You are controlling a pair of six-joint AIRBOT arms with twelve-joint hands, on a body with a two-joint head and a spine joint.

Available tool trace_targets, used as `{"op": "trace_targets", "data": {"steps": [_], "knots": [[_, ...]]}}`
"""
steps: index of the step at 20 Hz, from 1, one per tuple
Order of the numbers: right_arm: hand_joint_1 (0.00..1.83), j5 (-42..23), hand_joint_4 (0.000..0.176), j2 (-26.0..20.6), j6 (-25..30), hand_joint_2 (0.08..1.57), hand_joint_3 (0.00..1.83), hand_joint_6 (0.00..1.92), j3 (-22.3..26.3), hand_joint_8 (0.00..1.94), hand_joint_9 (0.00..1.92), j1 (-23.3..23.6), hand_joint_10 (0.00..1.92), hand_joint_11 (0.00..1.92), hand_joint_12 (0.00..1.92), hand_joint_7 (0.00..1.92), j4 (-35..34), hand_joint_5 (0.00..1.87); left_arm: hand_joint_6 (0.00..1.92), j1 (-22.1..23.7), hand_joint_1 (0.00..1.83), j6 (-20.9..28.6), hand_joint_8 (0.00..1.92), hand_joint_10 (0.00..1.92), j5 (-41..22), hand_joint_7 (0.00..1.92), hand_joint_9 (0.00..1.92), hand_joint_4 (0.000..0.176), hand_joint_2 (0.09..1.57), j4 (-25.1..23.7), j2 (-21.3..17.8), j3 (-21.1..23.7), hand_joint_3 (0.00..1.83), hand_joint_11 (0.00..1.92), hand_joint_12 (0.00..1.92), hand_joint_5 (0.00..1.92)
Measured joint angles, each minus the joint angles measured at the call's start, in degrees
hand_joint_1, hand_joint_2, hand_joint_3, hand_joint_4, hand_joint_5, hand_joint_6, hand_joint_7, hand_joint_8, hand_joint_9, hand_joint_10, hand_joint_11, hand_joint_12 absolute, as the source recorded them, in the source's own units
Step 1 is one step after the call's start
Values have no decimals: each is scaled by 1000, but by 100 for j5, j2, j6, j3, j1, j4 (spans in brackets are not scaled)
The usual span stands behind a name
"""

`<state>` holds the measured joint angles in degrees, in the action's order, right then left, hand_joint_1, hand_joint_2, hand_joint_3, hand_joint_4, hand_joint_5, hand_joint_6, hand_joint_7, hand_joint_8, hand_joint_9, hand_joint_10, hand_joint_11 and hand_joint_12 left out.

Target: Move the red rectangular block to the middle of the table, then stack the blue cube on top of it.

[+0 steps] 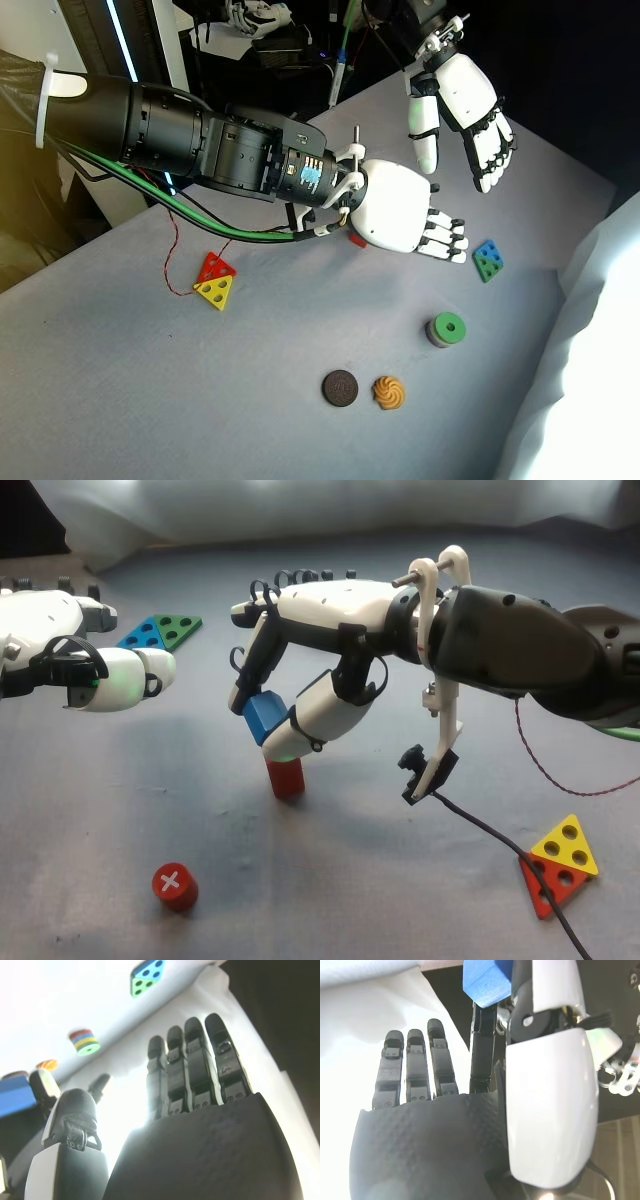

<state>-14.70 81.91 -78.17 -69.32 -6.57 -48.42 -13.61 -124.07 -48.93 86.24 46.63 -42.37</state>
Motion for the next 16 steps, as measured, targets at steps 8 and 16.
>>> {"op": "trace_targets", "data": {"steps": [8, 16], "knots": [[1081, -142, 176, 15, 39, 1021, 0, 643, -13, 6, 0, -20, 0, 0, 0, 181, -24, 1183, 1, 0, 53, -37, 2, 2, 2, 298, 264, 0, 1302, 0, 0, 0, 1, 0, 603, 321], [1074, -197, 176, 66, 203, 1031, 1, 692, -74, 3, 0, -83, 0, 0, 0, 145, -35, 1155, 0, 0, 64, -39, 1, 1, 2, 295, 266, 0, 1303, 0, 0, 0, 0, 0, 613, 323]]}}
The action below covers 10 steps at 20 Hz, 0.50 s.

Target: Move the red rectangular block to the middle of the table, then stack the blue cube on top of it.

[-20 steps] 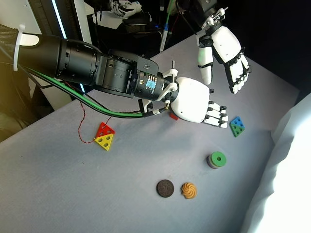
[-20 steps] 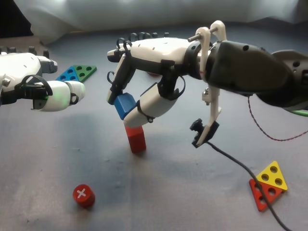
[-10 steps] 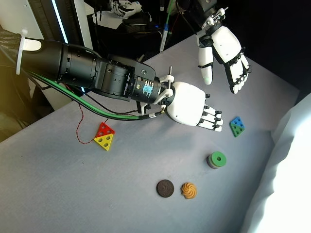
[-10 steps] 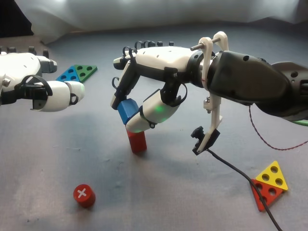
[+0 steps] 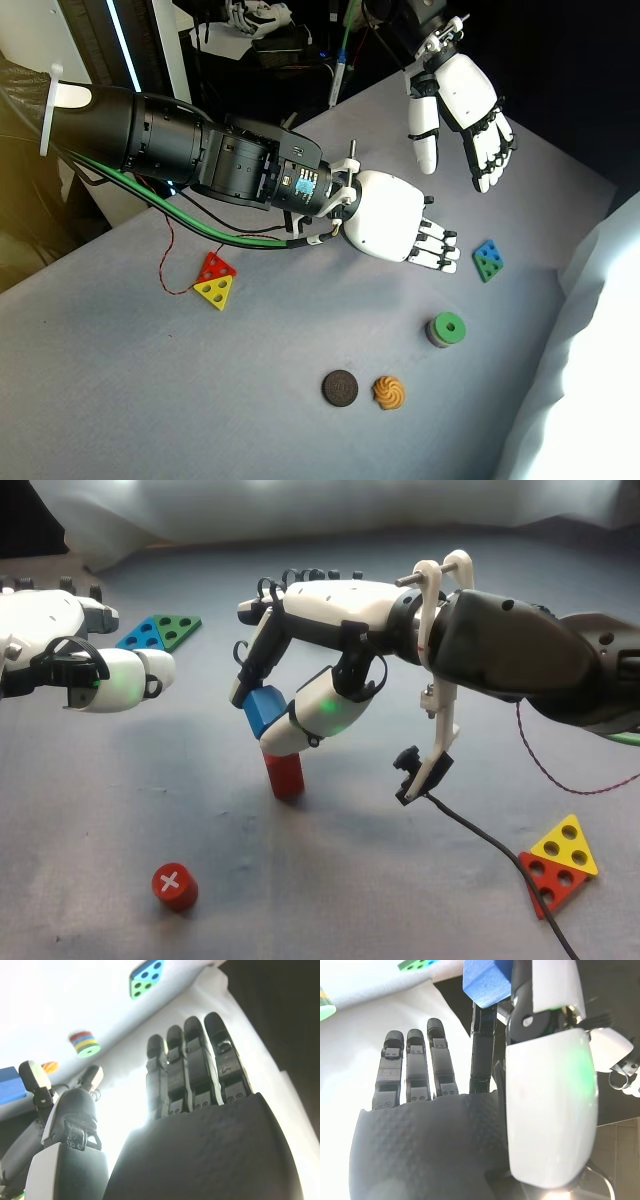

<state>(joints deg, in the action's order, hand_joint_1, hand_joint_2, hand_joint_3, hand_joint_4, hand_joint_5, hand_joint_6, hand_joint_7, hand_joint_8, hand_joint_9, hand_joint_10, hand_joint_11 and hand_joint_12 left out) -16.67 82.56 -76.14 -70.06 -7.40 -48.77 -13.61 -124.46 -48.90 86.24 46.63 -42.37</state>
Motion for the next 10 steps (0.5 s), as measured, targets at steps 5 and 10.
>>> {"op": "trace_targets", "data": {"steps": [5, 10], "knots": [[1071, 22, 176, 26, 17, 1036, 0, 707, 0, 5, 0, -114, 0, 0, 0, 156, -9, 1146, 4, 0, 79, -7, 2, 5, 0, 302, 264, 0, 1302, -2, 0, -13, 0, 0, 616, 331], [1065, -24, 176, 33, 33, 1041, 1, 737, -17, 1, 0, -138, 0, 0, 0, 167, -9, 1129, 3, -2, 75, -11, 1, 3, -2, 304, 266, 0, 1300, 2, 0, -13, 0, 0, 615, 337]]}}
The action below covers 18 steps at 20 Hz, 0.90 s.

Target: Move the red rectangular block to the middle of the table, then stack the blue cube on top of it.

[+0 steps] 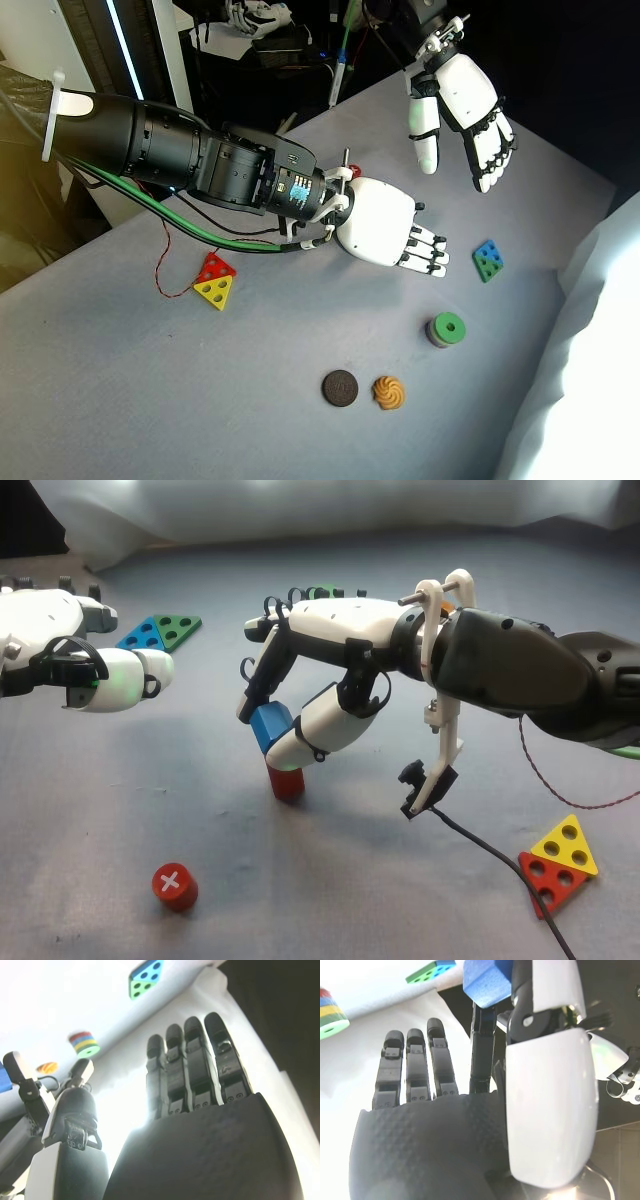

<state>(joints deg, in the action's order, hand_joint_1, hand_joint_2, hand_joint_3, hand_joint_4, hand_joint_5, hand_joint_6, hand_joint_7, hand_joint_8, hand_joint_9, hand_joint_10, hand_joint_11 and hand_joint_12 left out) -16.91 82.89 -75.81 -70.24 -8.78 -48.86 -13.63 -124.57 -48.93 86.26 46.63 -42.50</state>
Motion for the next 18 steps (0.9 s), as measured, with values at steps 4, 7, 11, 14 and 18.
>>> {"op": "trace_targets", "data": {"steps": [4, 7, 11, 14, 18], "knots": [[1061, -46, 176, 11, 24, 1047, 1, 761, 0, 5, 0, -11, 0, 0, 0, 159, -2, 1114, 2, 2, 73, -7, 1, 1, 2, 298, 259, 0, 1308, 0, 0, 0, 1, 0, 596, 329], [1081, -92, 176, 24, 61, 1023, 0, 653, 0, 2, 0, -39, 0, 0, 0, 200, -26, 1179, 2, 0, 61, -9, 2, 3, -2, 299, 262, 0, 1308, 0, 0, 0, 0, 0, 603, 329], [1089, -114, 176, 35, 59, 1013, 0, 603, 0, 0, 0, -42, 0, 0, 0, 207, -20, 1207, 1, -11, 59, -11, 0, 1, 2, 296, 263, 0, 1307, 2, 0, 0, 0, 0, 614, 328], [1067, -160, 176, 42, 61, 1037, 2, 724, 0, 0, 0, -61, 0, 0, 0, 148, -20, 1129, 2, -9, 59, -11, 1, 1, 2, 293, 262, 0, 1312, 13, 0, 0, 2, 0, 614, 333], [1008, -181, 150, 42, 68, 879, 0, 76, 0, 0, 0, -70, 0, 0, 0, 108, -20, 1048, 2, -11, 70, -13, 0, 1, 2, 288, 256, 0, 1311, 15, 0, 0, 0, 0, 597, 323]]}}
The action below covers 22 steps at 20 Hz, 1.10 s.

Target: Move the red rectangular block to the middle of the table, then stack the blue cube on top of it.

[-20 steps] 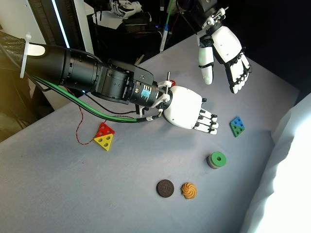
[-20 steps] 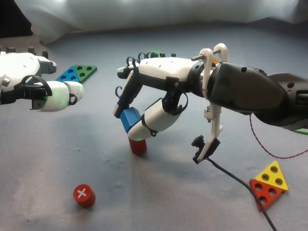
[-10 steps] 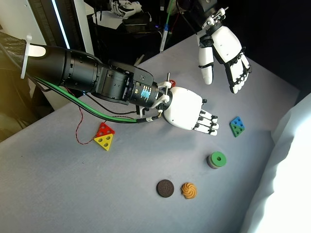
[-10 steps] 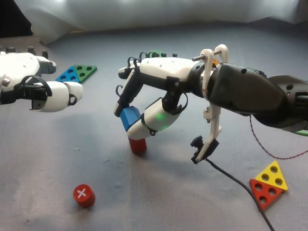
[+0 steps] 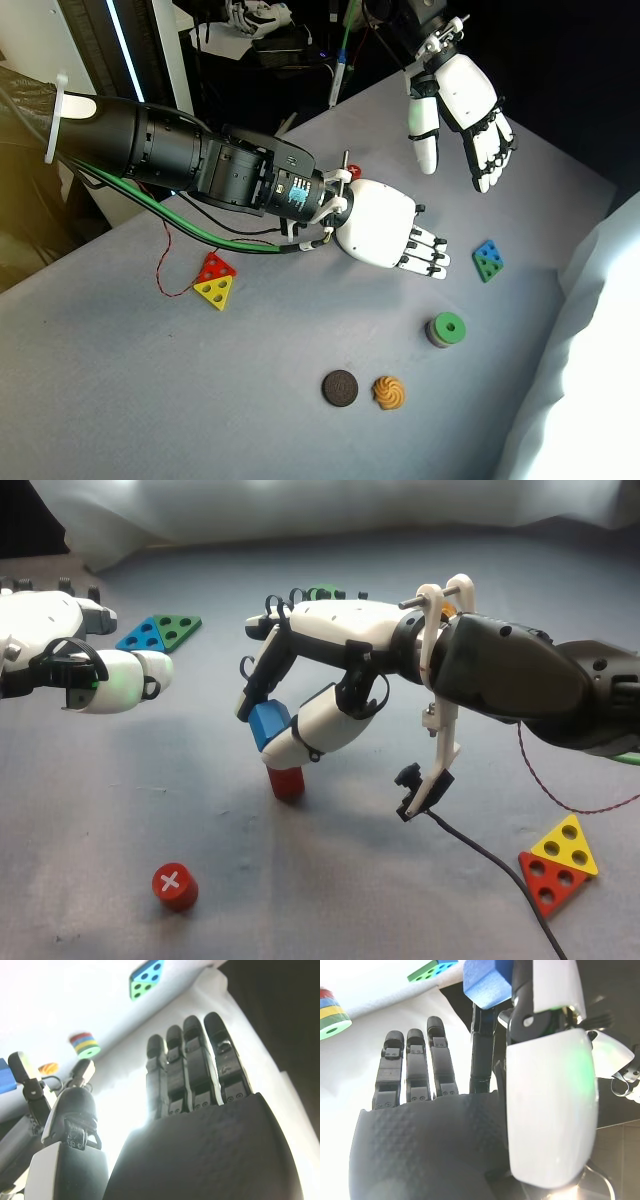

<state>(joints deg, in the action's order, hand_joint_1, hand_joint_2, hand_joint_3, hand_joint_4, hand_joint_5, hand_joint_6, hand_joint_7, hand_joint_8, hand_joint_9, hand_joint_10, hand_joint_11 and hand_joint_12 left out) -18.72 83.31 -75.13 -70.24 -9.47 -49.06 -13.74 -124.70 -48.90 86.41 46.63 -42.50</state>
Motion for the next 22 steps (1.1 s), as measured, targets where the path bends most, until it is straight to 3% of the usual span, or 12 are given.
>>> {"op": "trace_targets", "data": {"steps": [1, 5, 8, 10, 12, 15, 18, 20, 21, 22], "knots": [[918, 0, 174, 0, -2, 882, 1, 27, 0, 0, 0, 0, 0, 0, 0, 79, 0, 1006, 1, 2, 71, -2, 0, 1, -2, 284, 251, 0, 1312, 2, 0, 0, 0, 0, 586, 324], [833, 13, 173, 0, -2, 887, 4, 0, -20, 2, 0, -2, 0, 0, 0, 82, 24, 839, 2, 0, 46, -22, 2, 3, -2, 284, 261, 0, 1318, 20, 0, 0, 1, 0, 614, 320], [825, 11, 169, 0, 4, 889, 2, 0, -50, 11, 0, 0, 0, 0, 0, 251, 44, 679, 3, 7, 68, -24, 3, 3, -4, 290, 265, 0, 1310, 20, 0, 0, 0, 0, 623, 326], [784, 15, 176, 0, 4, 868, 0, 0, -52, 0, 0, 0, 0, 0, 0, 136, 44, 562, 1, 13, 68, -24, 0, 2, 2, 284, 254, 0, 1311, 20, 0, 2, 0, 0, 602, 321], [742, 15, 176, 0, 9, 841, 0, 0, -52, 0, 0, 0, 0, 0, 0, 8, 48, 291, 1, 13, 67, -24, 1, 3, -2, 288, 255, 0, 1307, 24, 0, 2, 0, 0, 587, 325], [716, 13, 176, 0, 11, 820, 0, 0, -52, 0, 0, -2, 0, 0, 0, 0, 48, 42, 2, 17, 70, -33, 2, 2, -4, 291, 255, 0, 1307, 37, 0, 7, 0, 0, 591, 328], [702, 22, 175, -2, 15, 829, 0, 0, -52, 0, 0, 0, 0, 0, 0, 0, 48, 1, 2, 17, 90, -31, 2, 3, -2, 291, 260, 0, 1303, 46, 0, 9, 0, 0, 610, 334], [679, 127, 123, -70, 20, 826, 0, 0, -50, 0, 0, 24, 0, 0, 0, 0, 68, 0, 1, 42, 77, -35, 1, 0, 0, 285, 261, 0, 1306, 68, 0, 9, 1, 0, 635, 326], [679, 190, 123, -133, 28, 826, 0, 0, -44, 0, 0, 37, 0, 0, 0, 0, 129, 0, 1, 44, 77, -37, 1, 0, -2, 285, 261, 0, 1306, 68, 0, 7, 1, 0, 635, 326], [662, 234, 79, -315, 35, 808, 0, 0, 33, 0, 0, 57, 0, 0, 0, 0, 306, 0, 1, 48, 66, -37, 0, 1, -2, 283, 252, 0, 1306, 63, 0, 9, 1, 0, 599, 319]]}}
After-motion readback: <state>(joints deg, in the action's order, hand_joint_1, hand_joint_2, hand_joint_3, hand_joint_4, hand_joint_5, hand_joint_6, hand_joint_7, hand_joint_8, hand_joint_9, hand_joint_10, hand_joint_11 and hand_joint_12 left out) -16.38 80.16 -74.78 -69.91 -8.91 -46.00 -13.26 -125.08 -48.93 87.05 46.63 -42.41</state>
